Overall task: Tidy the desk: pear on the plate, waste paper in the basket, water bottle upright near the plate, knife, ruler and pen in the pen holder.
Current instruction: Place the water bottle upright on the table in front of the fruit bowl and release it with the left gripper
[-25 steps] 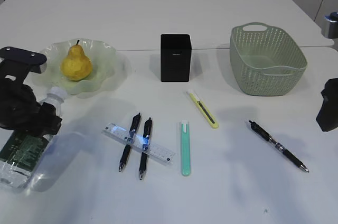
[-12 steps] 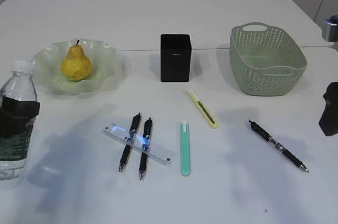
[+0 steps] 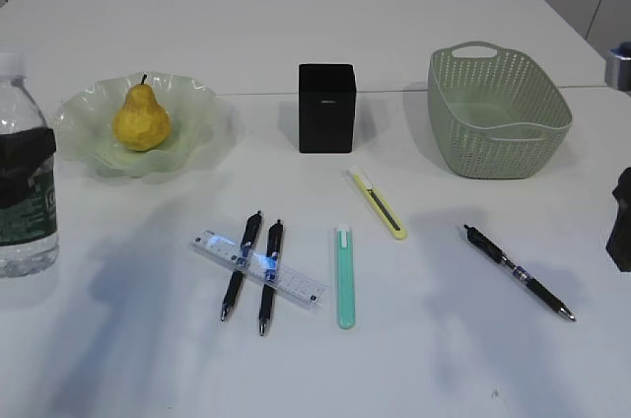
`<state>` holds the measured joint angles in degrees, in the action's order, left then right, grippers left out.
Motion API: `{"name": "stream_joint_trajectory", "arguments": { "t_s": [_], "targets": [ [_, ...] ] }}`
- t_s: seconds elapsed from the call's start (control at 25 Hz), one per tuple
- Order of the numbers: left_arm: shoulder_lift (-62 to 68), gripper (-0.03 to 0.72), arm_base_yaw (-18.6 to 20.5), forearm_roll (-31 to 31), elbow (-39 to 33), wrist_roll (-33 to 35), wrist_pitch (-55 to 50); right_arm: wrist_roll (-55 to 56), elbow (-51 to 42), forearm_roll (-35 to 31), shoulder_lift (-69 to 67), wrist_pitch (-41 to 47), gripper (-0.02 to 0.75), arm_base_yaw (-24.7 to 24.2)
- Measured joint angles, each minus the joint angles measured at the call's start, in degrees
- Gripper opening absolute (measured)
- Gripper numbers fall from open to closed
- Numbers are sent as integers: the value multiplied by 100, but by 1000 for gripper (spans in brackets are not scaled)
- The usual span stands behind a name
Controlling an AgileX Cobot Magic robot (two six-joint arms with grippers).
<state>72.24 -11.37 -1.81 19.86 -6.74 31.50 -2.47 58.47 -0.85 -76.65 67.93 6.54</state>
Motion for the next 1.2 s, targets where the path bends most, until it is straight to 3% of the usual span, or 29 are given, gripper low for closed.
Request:
{"name": "stream_joint_trajectory", "arguments": {
  "t_s": [0.32,0.52,1.04,1.2],
  "targets": [
    [874,421,0,-643,0,-380,1639,0,0,0,0,139,543,0],
    [1687,421,0,-714,0,-512,2866,10,0,0,0,139,543,0],
    [2216,421,0,-728,12,-525,3039,10,0,0,0,125,543,0],
    [2477,421,4,-1138,214,-525,3052,10,0,0,0,113,543,0]
  ]
}}
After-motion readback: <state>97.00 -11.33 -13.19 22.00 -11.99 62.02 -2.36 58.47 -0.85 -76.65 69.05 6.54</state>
